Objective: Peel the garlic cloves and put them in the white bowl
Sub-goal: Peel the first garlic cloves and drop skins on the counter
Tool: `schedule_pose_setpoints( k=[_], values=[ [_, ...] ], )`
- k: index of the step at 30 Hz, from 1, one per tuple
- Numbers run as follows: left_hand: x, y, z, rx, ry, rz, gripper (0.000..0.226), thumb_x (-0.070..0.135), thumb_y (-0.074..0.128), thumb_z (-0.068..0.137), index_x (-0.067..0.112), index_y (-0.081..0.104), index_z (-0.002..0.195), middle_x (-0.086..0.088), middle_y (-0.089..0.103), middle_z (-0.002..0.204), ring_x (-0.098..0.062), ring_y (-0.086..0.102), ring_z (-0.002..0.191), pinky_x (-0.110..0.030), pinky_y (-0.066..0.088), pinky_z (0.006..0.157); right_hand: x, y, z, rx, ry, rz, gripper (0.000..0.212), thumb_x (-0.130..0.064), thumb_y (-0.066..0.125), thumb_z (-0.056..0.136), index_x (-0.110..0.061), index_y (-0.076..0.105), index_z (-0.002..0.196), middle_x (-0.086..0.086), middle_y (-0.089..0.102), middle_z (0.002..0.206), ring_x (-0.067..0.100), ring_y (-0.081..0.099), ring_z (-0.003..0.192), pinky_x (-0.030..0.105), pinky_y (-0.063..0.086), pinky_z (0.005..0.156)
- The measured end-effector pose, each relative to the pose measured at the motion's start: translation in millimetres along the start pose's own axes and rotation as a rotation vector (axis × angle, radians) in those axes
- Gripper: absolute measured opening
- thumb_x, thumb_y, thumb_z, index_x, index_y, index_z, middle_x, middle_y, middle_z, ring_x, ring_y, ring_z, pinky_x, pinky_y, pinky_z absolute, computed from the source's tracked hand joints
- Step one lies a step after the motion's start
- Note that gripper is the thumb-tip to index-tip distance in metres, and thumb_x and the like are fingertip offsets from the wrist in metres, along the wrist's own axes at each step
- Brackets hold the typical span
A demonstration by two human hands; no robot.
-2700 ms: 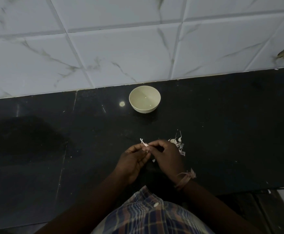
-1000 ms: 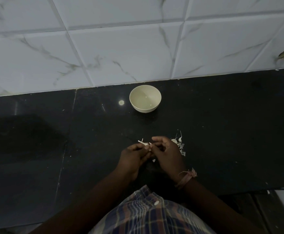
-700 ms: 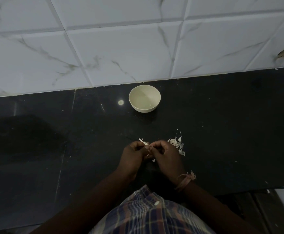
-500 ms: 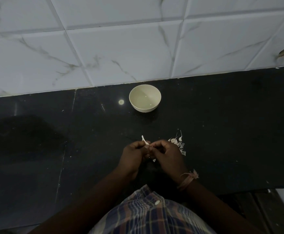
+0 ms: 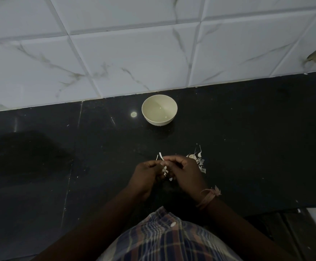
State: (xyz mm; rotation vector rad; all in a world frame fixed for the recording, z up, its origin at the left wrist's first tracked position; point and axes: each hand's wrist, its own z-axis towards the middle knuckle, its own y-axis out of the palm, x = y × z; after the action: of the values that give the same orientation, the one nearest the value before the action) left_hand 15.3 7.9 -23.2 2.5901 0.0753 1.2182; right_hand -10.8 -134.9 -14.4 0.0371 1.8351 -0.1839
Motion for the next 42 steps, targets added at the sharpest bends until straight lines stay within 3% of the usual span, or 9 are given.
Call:
schedule_pose_setpoints(
  k=[3, 6, 10, 17, 21, 26, 31, 37, 42],
  values=[
    [6, -5, 1, -0.048, -0.044, 0.108, 0.018, 0.004, 0.056, 0.101, -0.003, 0.072, 0.102, -0.013, 0.068, 0.079, -0.011, 0.062, 0.059, -0.022, 0.051, 0.055, -1, -3, 0, -0.092, 0.146, 0.108, 0.014, -0.021, 0.073, 0.092, -0.018, 0.078, 0.105, 0.002, 0.065, 0.067, 0.010, 0.053, 0.054, 0.021, 0.041, 0.050],
    [10, -11, 5, -0.155, -0.073, 0.260, 0.017, 0.007, 0.057, 0.102, 0.003, 0.073, 0.099, -0.008, 0.072, 0.082, -0.010, 0.063, 0.064, -0.022, 0.049, 0.060, 0, -8, 2, -0.186, 0.255, 0.269, 0.014, -0.014, 0.071, 0.092, -0.010, 0.076, 0.104, 0.004, 0.064, 0.069, 0.009, 0.046, 0.052, 0.022, 0.034, 0.048],
    [12, -10, 5, -0.238, -0.087, 0.205, 0.020, 0.011, 0.054, 0.103, -0.001, 0.068, 0.109, -0.010, 0.070, 0.089, -0.012, 0.062, 0.073, -0.020, 0.049, 0.062, -4, -13, 6, -0.286, 0.398, 0.405, 0.027, -0.022, 0.077, 0.077, -0.008, 0.073, 0.101, 0.005, 0.069, 0.077, 0.010, 0.050, 0.056, 0.021, 0.037, 0.051],
    [10, -6, 6, -0.232, -0.091, 0.153, 0.017, 0.013, 0.055, 0.103, 0.001, 0.068, 0.106, -0.009, 0.070, 0.090, -0.013, 0.063, 0.078, -0.019, 0.048, 0.065, -4, -16, 12, -0.220, 0.385, 0.386, 0.002, -0.003, 0.064, 0.095, -0.003, 0.065, 0.096, 0.005, 0.068, 0.076, 0.011, 0.057, 0.057, 0.023, 0.043, 0.052],
    [12, -9, 9, -0.244, -0.034, 0.450, 0.023, 0.013, 0.052, 0.106, 0.012, 0.068, 0.089, -0.006, 0.068, 0.085, -0.011, 0.058, 0.073, -0.021, 0.047, 0.064, -1, -13, 13, -0.185, 0.462, 0.401, 0.009, 0.001, 0.060, 0.096, -0.003, 0.065, 0.091, 0.007, 0.067, 0.074, 0.012, 0.056, 0.058, 0.026, 0.041, 0.057],
    [10, -5, 9, -0.189, -0.002, 0.493, 0.032, 0.017, 0.045, 0.109, 0.012, 0.068, 0.086, -0.003, 0.064, 0.075, -0.011, 0.052, 0.064, -0.023, 0.042, 0.059, 5, -7, 17, -0.130, 0.653, 0.644, 0.011, -0.007, 0.059, 0.098, -0.009, 0.064, 0.089, 0.002, 0.063, 0.071, 0.007, 0.054, 0.053, 0.016, 0.042, 0.046],
    [5, -7, 8, -0.135, -0.056, 0.274, 0.031, 0.013, 0.041, 0.109, 0.009, 0.066, 0.091, -0.002, 0.060, 0.073, -0.008, 0.047, 0.061, -0.022, 0.039, 0.058, 0, 0, 24, 0.125, 0.449, 0.514, 0.010, 0.001, 0.060, 0.096, -0.001, 0.069, 0.093, 0.011, 0.068, 0.076, 0.013, 0.059, 0.058, 0.021, 0.050, 0.049],
    [-1, -14, 15, -0.020, -0.069, 0.229, 0.032, 0.021, 0.043, 0.110, 0.011, 0.065, 0.088, -0.004, 0.055, 0.072, -0.010, 0.047, 0.060, -0.024, 0.041, 0.057, 11, 7, 25, -0.038, 0.164, -0.151, 0.021, -0.012, 0.067, 0.094, -0.015, 0.075, 0.114, 0.003, 0.076, 0.093, 0.013, 0.070, 0.076, 0.033, 0.061, 0.072],
    [-3, -19, 16, -0.021, -0.080, 0.226, 0.036, 0.026, 0.046, 0.109, 0.012, 0.070, 0.086, -0.013, 0.061, 0.079, -0.018, 0.051, 0.066, -0.032, 0.040, 0.062, 7, 11, 18, -0.060, 0.075, -0.110, 0.009, -0.011, 0.071, 0.092, -0.014, 0.078, 0.096, 0.003, 0.077, 0.092, 0.008, 0.068, 0.069, 0.026, 0.055, 0.061]
  ],
)
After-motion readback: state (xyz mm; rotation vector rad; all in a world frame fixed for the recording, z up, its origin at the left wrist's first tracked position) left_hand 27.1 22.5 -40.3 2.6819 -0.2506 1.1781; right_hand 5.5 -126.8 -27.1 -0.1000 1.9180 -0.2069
